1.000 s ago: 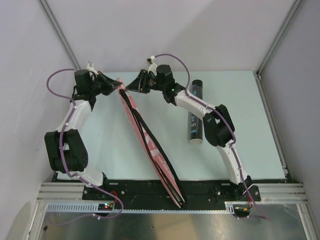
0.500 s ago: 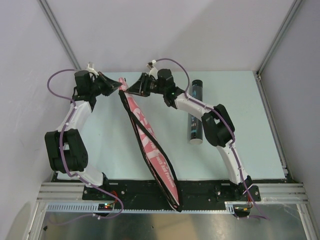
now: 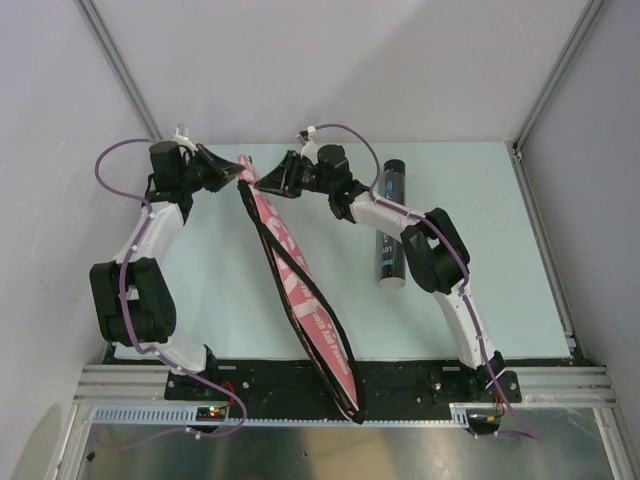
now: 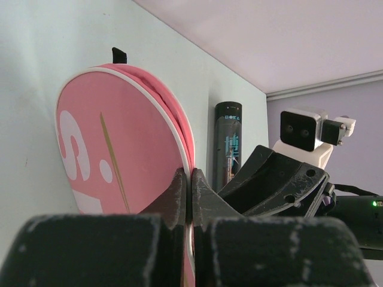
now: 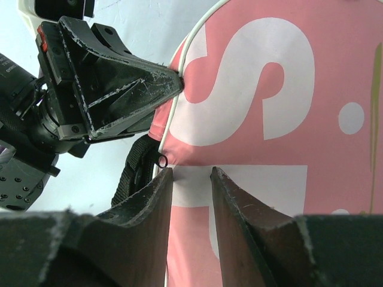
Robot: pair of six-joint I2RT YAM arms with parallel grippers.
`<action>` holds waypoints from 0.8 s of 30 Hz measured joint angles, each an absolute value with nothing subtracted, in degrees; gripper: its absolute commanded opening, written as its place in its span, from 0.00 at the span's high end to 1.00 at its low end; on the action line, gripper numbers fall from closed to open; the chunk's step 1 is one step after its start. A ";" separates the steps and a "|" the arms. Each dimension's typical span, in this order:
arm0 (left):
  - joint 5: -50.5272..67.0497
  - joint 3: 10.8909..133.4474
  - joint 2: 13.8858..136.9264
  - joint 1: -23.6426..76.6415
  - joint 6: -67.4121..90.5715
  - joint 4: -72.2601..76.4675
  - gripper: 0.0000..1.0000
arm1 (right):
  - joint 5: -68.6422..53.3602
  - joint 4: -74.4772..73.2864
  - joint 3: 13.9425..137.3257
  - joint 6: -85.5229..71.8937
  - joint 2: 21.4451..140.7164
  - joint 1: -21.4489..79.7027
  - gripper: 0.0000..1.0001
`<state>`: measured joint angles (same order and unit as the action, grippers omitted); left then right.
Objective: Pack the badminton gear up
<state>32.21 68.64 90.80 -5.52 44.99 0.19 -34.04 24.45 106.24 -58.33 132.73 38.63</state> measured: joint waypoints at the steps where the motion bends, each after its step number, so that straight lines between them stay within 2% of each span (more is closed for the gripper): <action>1: 32.21 68.64 90.80 -5.52 44.99 0.21 1.00 | -34.11 24.64 106.19 -58.48 132.73 38.63 0.64; 24: 32.14 68.55 90.80 -5.48 44.99 0.45 1.00 | -33.91 26.94 105.54 -60.71 132.64 38.94 0.62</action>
